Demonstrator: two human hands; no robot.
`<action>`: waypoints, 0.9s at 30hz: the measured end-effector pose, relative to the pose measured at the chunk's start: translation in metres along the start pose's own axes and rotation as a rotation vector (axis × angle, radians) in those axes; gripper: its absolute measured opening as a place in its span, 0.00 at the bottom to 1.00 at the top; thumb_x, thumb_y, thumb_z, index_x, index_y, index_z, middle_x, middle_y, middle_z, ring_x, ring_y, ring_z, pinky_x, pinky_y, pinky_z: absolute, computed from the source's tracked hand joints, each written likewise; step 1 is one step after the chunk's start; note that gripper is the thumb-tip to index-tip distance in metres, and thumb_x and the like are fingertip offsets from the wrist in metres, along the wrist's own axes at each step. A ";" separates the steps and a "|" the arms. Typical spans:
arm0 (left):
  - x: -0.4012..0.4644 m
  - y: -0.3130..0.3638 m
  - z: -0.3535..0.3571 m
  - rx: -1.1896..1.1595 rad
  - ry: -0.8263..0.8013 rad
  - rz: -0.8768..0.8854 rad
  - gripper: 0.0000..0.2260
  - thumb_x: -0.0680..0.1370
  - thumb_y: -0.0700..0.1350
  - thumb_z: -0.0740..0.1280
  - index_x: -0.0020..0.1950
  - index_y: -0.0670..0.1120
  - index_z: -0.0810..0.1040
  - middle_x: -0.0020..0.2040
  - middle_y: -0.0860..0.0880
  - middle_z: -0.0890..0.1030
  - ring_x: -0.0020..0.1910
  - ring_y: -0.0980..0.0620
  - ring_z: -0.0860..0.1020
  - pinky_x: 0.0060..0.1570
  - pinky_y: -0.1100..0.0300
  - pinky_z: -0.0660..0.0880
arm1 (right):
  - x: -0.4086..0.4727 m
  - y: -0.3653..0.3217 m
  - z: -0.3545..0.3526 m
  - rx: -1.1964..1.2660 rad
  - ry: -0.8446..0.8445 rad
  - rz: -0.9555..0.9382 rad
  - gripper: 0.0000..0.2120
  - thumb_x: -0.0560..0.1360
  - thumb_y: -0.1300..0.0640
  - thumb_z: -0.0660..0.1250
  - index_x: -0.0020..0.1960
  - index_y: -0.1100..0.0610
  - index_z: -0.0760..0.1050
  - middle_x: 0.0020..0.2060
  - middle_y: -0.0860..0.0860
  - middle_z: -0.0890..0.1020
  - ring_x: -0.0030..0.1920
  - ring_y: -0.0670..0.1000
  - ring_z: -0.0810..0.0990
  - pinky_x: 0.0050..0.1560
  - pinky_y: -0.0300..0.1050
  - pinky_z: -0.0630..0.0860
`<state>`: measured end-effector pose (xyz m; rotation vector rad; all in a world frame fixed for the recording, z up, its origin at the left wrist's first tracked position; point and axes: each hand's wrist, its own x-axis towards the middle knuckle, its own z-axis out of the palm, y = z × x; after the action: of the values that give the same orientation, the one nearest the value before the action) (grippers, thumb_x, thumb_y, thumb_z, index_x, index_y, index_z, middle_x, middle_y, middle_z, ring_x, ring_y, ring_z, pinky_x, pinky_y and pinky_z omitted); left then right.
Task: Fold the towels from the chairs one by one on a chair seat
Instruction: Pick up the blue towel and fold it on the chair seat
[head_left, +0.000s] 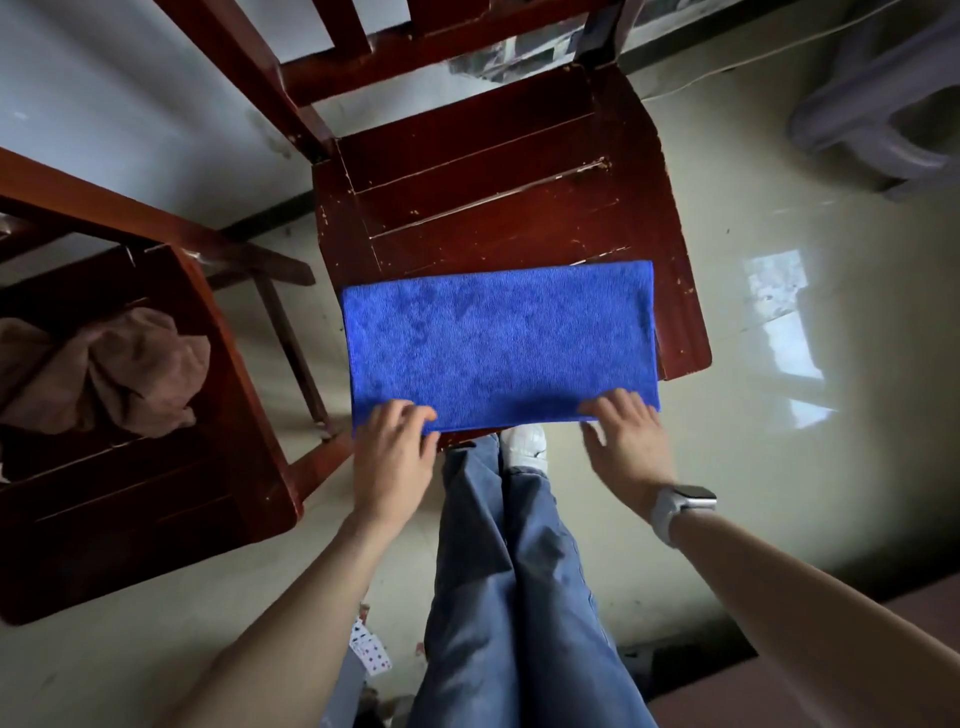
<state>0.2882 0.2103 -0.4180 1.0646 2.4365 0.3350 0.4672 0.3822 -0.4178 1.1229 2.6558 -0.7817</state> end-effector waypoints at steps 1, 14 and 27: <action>0.004 0.006 0.003 0.044 -0.047 0.056 0.11 0.65 0.39 0.75 0.45 0.43 0.79 0.42 0.44 0.79 0.42 0.42 0.78 0.42 0.50 0.75 | 0.004 -0.006 0.004 -0.081 -0.040 -0.079 0.12 0.62 0.64 0.75 0.45 0.61 0.79 0.38 0.59 0.79 0.39 0.61 0.79 0.38 0.53 0.75; 0.009 0.007 0.020 0.155 0.018 0.376 0.05 0.69 0.36 0.69 0.41 0.45 0.80 0.36 0.48 0.78 0.35 0.45 0.77 0.34 0.54 0.71 | 0.023 -0.012 0.017 -0.278 0.009 -0.497 0.07 0.62 0.66 0.69 0.39 0.57 0.79 0.32 0.52 0.78 0.31 0.55 0.76 0.37 0.47 0.62; 0.062 0.023 0.012 0.222 0.040 0.188 0.18 0.74 0.46 0.60 0.62 0.44 0.75 0.64 0.42 0.75 0.61 0.39 0.74 0.57 0.43 0.72 | 0.070 -0.032 0.006 -0.225 0.035 -0.292 0.20 0.71 0.60 0.55 0.58 0.61 0.77 0.54 0.60 0.80 0.54 0.61 0.79 0.55 0.60 0.74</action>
<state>0.2717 0.2718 -0.4388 1.3997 2.4573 0.1480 0.3946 0.4039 -0.4330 0.7109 2.8869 -0.4882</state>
